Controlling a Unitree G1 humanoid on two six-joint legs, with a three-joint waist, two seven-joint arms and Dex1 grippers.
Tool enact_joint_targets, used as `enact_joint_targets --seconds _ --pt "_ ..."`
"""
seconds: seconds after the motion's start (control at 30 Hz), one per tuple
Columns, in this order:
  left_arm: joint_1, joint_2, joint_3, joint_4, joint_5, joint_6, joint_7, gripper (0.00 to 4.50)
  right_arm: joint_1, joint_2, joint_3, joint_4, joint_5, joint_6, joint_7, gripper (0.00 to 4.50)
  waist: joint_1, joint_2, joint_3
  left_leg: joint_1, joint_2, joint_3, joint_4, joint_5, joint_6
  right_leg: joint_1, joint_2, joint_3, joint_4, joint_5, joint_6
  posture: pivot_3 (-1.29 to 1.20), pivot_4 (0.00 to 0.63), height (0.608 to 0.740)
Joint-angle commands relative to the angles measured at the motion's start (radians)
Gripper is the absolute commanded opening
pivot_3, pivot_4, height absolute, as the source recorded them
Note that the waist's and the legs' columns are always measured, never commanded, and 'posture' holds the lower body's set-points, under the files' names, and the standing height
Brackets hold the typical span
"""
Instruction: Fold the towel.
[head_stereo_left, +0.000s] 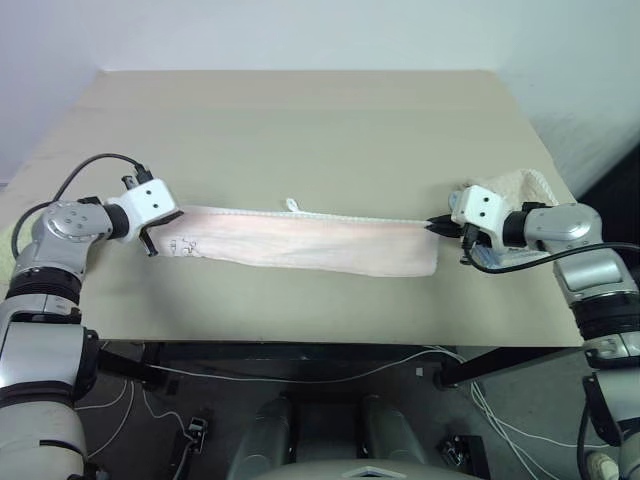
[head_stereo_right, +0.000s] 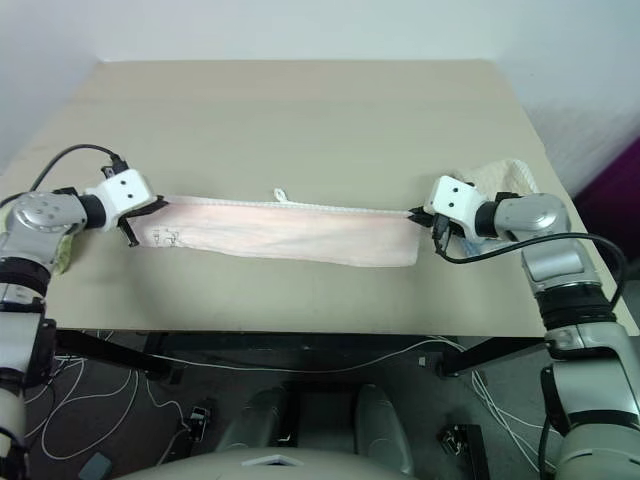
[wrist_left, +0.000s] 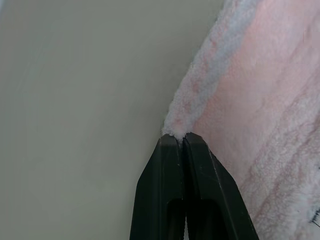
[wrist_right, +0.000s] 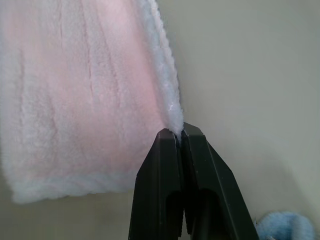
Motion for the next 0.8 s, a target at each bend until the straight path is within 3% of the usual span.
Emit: enact_joint_targets --seconds 0.03,0.7,0.8 --pt "-0.020 0.008 -0.014 0.027 0.035 -0.032 0.039 0.00 -0.025 0.011 -0.010 0.025 -0.025 -0.036 -0.027 0.02 0.000 0.000 0.000 0.000 0.000 0.000 0.000 0.000 0.000 0.000 0.000 0.000 0.000 0.000 0.000 0.00 0.150 0.740" --pt "-0.076 -0.048 -0.042 0.093 0.112 -0.001 0.246 0.00 -0.108 0.089 -0.002 0.232 -0.106 -0.140 -0.136 0.02 -0.001 0.000 0.000 0.000 -0.001 0.000 0.000 0.000 0.000 0.000 0.000 0.000 0.001 0.000 0.000 0.00 0.150 0.740" --pt "-0.078 -0.058 -0.017 0.100 0.086 0.012 0.225 0.68 -0.111 0.090 -0.005 0.240 -0.103 -0.136 -0.125 0.69 -0.001 0.000 0.000 0.000 -0.001 0.000 0.000 0.000 0.000 0.000 0.000 0.000 0.001 0.000 0.000 0.00 0.150 0.740"
